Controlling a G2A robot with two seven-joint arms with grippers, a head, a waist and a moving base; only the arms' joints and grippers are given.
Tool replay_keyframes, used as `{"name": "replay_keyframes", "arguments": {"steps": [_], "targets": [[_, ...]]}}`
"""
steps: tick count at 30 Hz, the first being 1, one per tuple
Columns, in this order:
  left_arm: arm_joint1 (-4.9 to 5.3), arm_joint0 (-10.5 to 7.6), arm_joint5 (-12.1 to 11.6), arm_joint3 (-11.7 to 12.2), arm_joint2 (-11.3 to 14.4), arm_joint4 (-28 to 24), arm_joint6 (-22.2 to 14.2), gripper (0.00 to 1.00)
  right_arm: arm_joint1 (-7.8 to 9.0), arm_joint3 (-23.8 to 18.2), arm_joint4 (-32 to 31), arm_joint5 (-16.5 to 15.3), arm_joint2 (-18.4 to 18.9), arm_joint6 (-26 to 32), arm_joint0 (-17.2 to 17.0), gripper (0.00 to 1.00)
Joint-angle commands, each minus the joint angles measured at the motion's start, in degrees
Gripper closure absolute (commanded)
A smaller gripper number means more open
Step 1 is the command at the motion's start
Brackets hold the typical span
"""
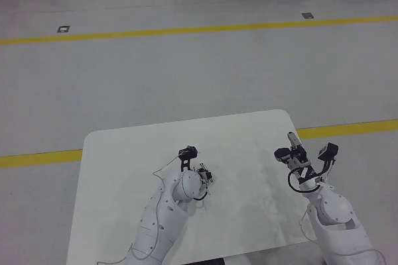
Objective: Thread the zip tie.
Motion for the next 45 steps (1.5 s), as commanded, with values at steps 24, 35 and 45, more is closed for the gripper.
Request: {"name": "replay_keyframes", "arguments": {"steps": [24,35,45], "targets": [[0.53,1.25,0.0,-3.0,-0.3,0.4,-1.4,1.0,0.0,0.0,0.0,0.0,0.0,0.0,0.0,0.0],[0.59,1.42,0.0,-2.2,-0.7,-1.3,-0.5,0.69,0.0,0.0,0.0,0.0,0.0,0.0,0.0,0.0],[0.54,1.31,0.0,-1.9,-0.7,-3.1,1.3,0.76,0.0,0.0,0.0,0.0,0.0,0.0,0.0,0.0]]}}
